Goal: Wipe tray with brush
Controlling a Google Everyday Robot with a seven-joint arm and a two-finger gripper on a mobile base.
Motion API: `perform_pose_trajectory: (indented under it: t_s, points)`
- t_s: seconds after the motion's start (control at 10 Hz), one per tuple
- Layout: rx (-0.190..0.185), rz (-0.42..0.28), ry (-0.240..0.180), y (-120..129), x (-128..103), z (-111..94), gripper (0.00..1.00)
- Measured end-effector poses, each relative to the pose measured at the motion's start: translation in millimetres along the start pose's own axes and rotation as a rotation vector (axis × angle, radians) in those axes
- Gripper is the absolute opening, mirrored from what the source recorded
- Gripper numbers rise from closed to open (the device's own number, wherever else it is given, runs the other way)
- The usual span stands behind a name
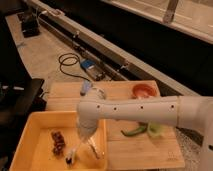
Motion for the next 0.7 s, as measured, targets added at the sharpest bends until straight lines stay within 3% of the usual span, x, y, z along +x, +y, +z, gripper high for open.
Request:
perform_pose_trajectory:
  t_s: [0.3, 0.5, 0.7]
  points:
    - [-0.006, 0.05, 0.041, 18, 35, -21, 0.0]
    - [-0.012, 0.027, 0.061, 8, 55, -32, 0.0]
    - [-0.015, -0.019, 0.062, -11, 58, -31, 0.0]
